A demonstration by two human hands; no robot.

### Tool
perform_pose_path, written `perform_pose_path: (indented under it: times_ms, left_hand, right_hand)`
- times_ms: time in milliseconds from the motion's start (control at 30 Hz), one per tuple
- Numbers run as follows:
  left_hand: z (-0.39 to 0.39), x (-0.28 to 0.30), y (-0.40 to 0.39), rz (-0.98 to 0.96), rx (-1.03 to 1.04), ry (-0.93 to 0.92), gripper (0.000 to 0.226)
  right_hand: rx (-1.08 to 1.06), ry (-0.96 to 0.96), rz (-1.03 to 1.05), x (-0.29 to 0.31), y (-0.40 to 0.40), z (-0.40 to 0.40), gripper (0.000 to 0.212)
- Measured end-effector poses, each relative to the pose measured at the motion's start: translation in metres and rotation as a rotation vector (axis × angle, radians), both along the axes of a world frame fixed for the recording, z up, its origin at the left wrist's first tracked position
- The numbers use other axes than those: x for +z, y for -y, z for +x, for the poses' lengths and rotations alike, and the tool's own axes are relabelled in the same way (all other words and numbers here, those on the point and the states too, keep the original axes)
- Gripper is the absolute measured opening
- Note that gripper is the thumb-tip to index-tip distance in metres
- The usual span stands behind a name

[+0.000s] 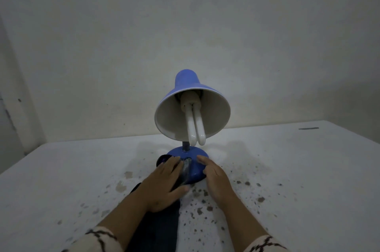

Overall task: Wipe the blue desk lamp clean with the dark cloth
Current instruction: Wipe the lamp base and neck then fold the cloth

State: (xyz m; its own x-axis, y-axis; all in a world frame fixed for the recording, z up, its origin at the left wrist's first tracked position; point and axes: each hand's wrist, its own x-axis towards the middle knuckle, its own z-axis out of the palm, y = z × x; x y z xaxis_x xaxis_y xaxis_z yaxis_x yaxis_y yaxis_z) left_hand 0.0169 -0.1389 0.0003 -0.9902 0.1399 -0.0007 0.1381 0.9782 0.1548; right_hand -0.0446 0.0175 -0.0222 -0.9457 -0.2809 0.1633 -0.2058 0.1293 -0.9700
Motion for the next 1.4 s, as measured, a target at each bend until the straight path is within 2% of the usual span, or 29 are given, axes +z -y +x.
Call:
perform_pose_path:
  times_ms: [67, 200, 267, 400, 500, 567, 700, 767, 867, 1067, 1200, 1400]
  left_hand:
    - [0.008, -0.001, 0.008, -0.036, -0.077, 0.004, 0.107]
    - [-0.001, -0.002, 0.004, -0.032, -0.101, -0.005, 0.119]
    - [-0.009, 0.002, -0.004, -0.021, -0.086, -0.038, 0.111]
    - [-0.026, 0.007, -0.014, -0.008, -0.037, -0.048, 0.076]
    - [-0.037, 0.007, -0.018, 0.018, 0.005, -0.052, 0.065]
    - [-0.042, 0.004, -0.019, 0.017, 0.025, -0.075, 0.064]
    - [-0.045, 0.0, -0.021, 0.05, 0.049, -0.142, 0.06]
    - [-0.043, -0.002, -0.019, 0.081, 0.064, -0.181, 0.057]
    - [-0.037, -0.009, -0.011, 0.112, 0.156, -0.189, 0.062]
    - [-0.044, -0.014, -0.004, 0.163, 0.252, -0.232, 0.064]
    - [-0.06, -0.009, 0.001, 0.223, 0.283, -0.168, 0.07]
    - [-0.068, -0.01, 0.004, 0.139, 0.27, -0.108, 0.078]
  right_hand:
    - [0.006, 0.006, -0.002, 0.0, 0.0, -0.001, 0.042]
    - [0.005, 0.001, 0.006, 0.0, -0.001, 0.0, 0.043]
    - [0.006, -0.005, 0.012, 0.0, -0.001, 0.001, 0.043]
    - [0.026, -0.035, 0.045, 0.001, -0.001, 0.001, 0.043]
    - [0.027, -0.02, 0.037, 0.002, 0.001, 0.002, 0.049]
    - [0.022, -0.009, 0.045, 0.003, 0.002, 0.003, 0.059]
    - [0.028, -0.013, 0.064, 0.003, 0.002, 0.004, 0.061]
    - [0.015, -0.002, 0.063, 0.004, 0.001, 0.005, 0.057]
    - [0.008, -0.004, 0.071, 0.001, 0.0, 0.006, 0.04]
    - [-0.003, -0.039, 0.131, -0.002, -0.001, 0.005, 0.041]
    - [-0.004, -0.062, 0.126, -0.001, -0.001, 0.006, 0.042]
    - [-0.012, -0.073, 0.135, -0.002, 0.0, 0.005, 0.043]
